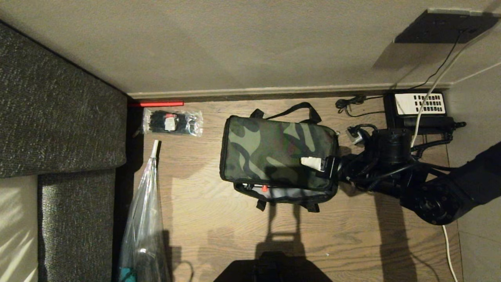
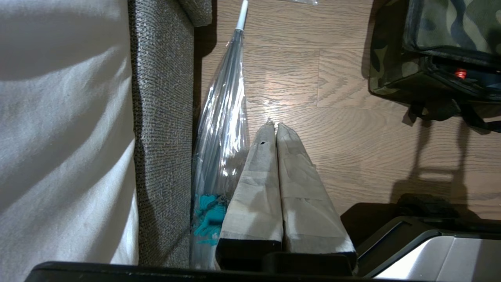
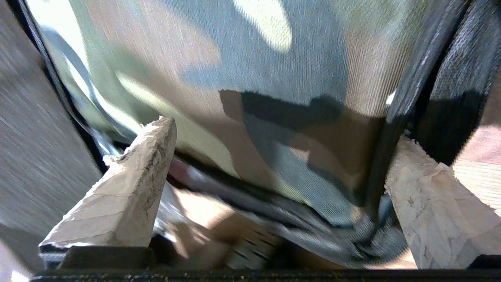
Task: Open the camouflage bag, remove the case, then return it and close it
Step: Open the top of the storage box
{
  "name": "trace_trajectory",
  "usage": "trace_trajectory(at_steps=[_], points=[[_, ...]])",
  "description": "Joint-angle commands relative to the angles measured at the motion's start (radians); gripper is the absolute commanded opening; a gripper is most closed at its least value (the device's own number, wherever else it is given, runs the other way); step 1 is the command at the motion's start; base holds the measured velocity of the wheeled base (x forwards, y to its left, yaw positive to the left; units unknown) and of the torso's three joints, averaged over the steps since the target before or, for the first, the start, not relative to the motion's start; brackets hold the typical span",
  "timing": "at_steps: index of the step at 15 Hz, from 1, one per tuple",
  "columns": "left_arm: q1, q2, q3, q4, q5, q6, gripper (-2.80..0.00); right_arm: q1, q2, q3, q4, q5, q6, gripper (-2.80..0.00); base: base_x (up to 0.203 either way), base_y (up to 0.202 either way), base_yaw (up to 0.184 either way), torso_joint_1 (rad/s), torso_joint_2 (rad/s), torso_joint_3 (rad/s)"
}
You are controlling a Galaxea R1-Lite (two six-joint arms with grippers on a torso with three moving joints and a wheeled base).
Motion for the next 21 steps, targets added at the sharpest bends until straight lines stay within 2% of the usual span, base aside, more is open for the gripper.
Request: trace_trajectory(at_steps=[1,4,6,8,10,12,17,19,21], points=[[0.0,-0.002,0.003,0.0,0.0,-0.001,-2.8,0.006,-0.02,-0.018,-0.005,0.002,0.035,0.0,0.0,0.0,0.0,0.0,0.0,0.0],[0.0,-0.002,0.003,0.0,0.0,-0.001,-2.8,0.006,-0.022,-0.02,-0.004,0.003,0.041,0.0,0.0,0.0,0.0,0.0,0.0,0.0],[0.0,-0.002,0.003,0.0,0.0,-0.001,-2.8,0.006,-0.108,-0.027,0.001,0.008,0.097,0.0,0.0,0.0,0.0,0.0,0.0,0.0],[0.0,-0.002,0.003,0.0,0.0,-0.001,-2.8,0.005,-0.184,-0.035,0.006,0.014,0.194,0.0,0.0,0.0,0.0,0.0,0.0,0.0],[0.0,-0.002,0.003,0.0,0.0,-0.001,-2.8,0.005,-0.186,-0.038,0.006,0.015,0.199,0.0,0.0,0.0,0.0,0.0,0.0,0.0],[0.0,-0.002,0.003,0.0,0.0,-0.001,-2.8,0.002,-0.232,-0.085,0.008,0.021,0.258,0.0,0.0,0.0,0.0,0.0,0.0,0.0],[0.0,-0.002,0.003,0.0,0.0,-0.001,-2.8,0.002,-0.23,-0.164,0.009,0.016,0.314,0.0,0.0,0.0,0.0,0.0,0.0,0.0],[0.0,-0.002,0.003,0.0,0.0,-0.001,-2.8,0.001,-0.229,-0.166,0.006,0.015,0.314,0.0,0.0,0.0,0.0,0.0,0.0,0.0],[0.0,-0.002,0.003,0.0,0.0,-0.001,-2.8,-0.009,-0.167,-0.244,-0.02,0.003,0.311,0.0,0.0,0.0,0.0,0.0,0.0,0.0]])
